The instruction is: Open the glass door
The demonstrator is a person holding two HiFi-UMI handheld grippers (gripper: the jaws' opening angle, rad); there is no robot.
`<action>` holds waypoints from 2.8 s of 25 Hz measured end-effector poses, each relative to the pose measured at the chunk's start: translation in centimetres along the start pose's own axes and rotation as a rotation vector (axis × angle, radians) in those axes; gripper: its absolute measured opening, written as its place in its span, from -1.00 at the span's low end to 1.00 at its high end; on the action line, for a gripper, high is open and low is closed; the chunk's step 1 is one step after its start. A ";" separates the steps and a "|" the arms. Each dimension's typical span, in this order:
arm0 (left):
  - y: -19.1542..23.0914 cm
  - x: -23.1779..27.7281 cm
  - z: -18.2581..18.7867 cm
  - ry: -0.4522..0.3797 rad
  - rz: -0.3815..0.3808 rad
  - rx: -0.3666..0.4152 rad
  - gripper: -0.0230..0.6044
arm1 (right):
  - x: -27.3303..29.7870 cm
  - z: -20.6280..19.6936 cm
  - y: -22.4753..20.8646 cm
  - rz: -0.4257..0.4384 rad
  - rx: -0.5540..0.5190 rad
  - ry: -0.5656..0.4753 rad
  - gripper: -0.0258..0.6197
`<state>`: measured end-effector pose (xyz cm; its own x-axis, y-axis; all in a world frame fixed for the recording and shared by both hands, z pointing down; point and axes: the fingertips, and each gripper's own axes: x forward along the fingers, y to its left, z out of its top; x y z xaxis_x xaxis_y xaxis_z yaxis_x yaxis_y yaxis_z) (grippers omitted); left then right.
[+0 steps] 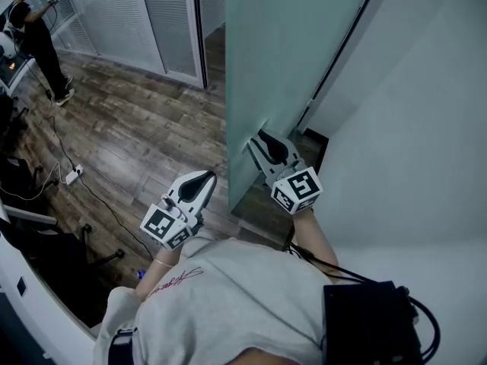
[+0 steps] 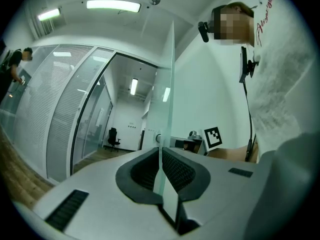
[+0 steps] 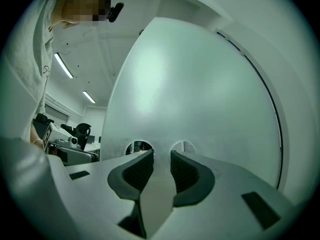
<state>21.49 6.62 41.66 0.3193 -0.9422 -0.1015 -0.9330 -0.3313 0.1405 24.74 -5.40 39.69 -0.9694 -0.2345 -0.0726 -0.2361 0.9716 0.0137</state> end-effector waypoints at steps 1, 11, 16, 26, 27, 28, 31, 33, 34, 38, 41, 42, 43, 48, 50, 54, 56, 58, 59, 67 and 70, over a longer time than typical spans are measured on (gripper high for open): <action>-0.5 0.2 -0.1 0.001 -0.009 -0.004 -0.82 | -0.6 0.1 -0.1 0.002 0.004 0.000 -0.57; -3.5 1.1 0.0 0.027 -0.109 0.022 -0.82 | -5.4 1.2 0.4 0.016 0.002 -0.012 -0.57; -4.9 2.2 0.1 0.040 -0.183 0.018 -0.81 | -7.1 1.4 0.6 -0.010 -0.019 0.009 -0.57; -8.9 5.7 -0.7 0.053 -0.360 0.021 -0.82 | -10.4 1.0 -1.0 -0.013 -0.020 0.017 -0.57; -9.3 5.9 -0.7 0.054 -0.379 0.019 -0.81 | -10.7 1.1 -1.1 -0.012 -0.018 0.019 -0.57; -9.5 6.1 -0.7 0.055 -0.396 0.018 -0.82 | -10.9 1.1 -1.2 -0.012 -0.017 0.019 -0.57; -9.9 6.8 -0.7 0.064 -0.431 0.015 -0.82 | -11.6 1.3 -1.5 -0.012 -0.017 0.013 -0.57; -10.1 7.1 -1.0 0.075 -0.449 0.008 -0.82 | -12.2 1.3 -1.7 -0.014 -0.014 0.009 -0.57; -10.2 7.3 -1.2 0.080 -0.456 0.004 -0.82 | -12.4 1.4 -1.8 -0.015 -0.012 0.007 -0.57; -10.7 7.6 -1.1 0.072 -0.492 -0.011 -0.81 | -13.3 1.6 -2.1 -0.017 -0.019 0.012 -0.57; -11.4 7.8 -1.1 0.062 -0.538 0.001 -0.82 | -13.8 1.4 -2.3 -0.017 -0.039 0.032 -0.57; -11.7 7.9 -1.2 0.064 -0.551 0.005 -0.82 | -14.1 1.3 -2.4 -0.018 -0.045 0.040 -0.57; -11.9 8.1 -1.3 0.070 -0.559 0.007 -0.82 | -14.3 1.3 -2.5 -0.019 -0.050 0.048 -0.57; -12.3 8.9 -2.0 0.102 -0.558 0.001 -0.81 | -15.8 1.5 -3.2 -0.019 -0.035 0.045 -0.58; -12.3 8.9 -2.1 0.102 -0.556 -0.007 -0.81 | -16.4 1.5 -3.3 -0.017 -0.035 0.050 -0.58; -12.2 9.2 -2.2 0.116 -0.544 -0.016 -0.82 | -17.2 1.7 -3.5 -0.019 -0.041 0.066 -0.58; -12.3 9.3 -2.3 0.121 -0.545 -0.019 -0.81 | -17.6 1.7 -3.5 -0.018 -0.035 0.066 -0.59; -12.5 9.3 -2.2 0.114 -0.555 -0.033 -0.82 | -18.1 1.7 -3.5 -0.013 -0.027 0.067 -0.63; -12.6 9.3 -2.1 0.111 -0.559 -0.040 -0.82 | -18.3 1.7 -3.4 -0.011 -0.024 0.068 -0.64; -12.9 9.4 -2.4 0.122 -0.580 -0.034 -0.81 | -19.8 1.7 -3.6 -0.029 -0.050 0.088 -0.66; -13.0 9.4 -2.4 0.129 -0.585 -0.033 -0.81 | -20.1 1.7 -3.7 -0.027 -0.069 0.101 -0.66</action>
<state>37.00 1.94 41.28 0.7976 -0.6010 -0.0513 -0.5915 -0.7960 0.1281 45.25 -4.24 39.43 -0.9636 -0.2661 0.0272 -0.2632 0.9613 0.0816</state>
